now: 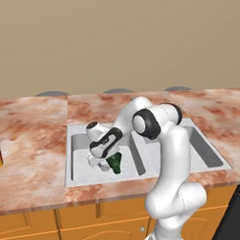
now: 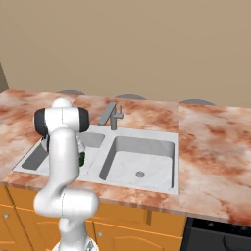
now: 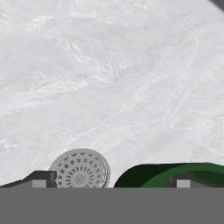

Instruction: Move any existing items from the left basin to the right basin for drying. Then move the cup from the counter to the left basin of the sink for washing.

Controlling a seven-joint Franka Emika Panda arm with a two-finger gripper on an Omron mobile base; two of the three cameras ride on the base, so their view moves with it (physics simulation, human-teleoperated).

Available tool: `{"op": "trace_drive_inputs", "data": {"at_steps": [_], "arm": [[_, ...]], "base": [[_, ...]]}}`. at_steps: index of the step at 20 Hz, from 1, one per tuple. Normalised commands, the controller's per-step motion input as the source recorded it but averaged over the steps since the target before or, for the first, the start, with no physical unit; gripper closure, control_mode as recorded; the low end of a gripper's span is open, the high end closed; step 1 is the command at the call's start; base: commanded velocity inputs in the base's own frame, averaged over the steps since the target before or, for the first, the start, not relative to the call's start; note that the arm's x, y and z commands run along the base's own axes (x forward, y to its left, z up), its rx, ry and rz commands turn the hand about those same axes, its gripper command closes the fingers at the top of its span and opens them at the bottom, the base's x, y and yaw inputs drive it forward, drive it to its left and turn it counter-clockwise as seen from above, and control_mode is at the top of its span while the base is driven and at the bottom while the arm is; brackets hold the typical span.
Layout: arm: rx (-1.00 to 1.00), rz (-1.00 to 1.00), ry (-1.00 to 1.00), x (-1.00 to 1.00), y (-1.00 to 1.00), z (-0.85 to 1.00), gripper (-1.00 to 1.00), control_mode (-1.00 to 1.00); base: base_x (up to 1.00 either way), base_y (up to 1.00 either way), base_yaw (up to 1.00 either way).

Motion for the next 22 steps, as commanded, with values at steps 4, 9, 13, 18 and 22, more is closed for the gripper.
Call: {"op": "trace_drive_inputs", "data": {"at_steps": [4, 9, 13, 18, 22], "arm": [[0.00, 0.04, 0.03, 0.03, 0.00, -0.32, -1.00, -1.00], [0.01, 0.00, 0.09, 0.00, 0.00, -0.28, 1.00, -1.00], [0.06, 0.00, 0.11, 0.00, -0.03, -0.07, 1.00, -1.00], [0.06, 0.00, 0.07, -0.05, -0.02, 0.00, 1.00, -1.00], [0.06, 0.00, 0.01, -0.34, 0.00, 0.25, 1.00, -1.00]], "base": [[0.00, 0.00, 0.00], [0.00, 0.00, 0.00], [0.00, 0.00, 0.00], [0.00, 0.00, 0.00], [0.00, 0.00, 0.00]]}}
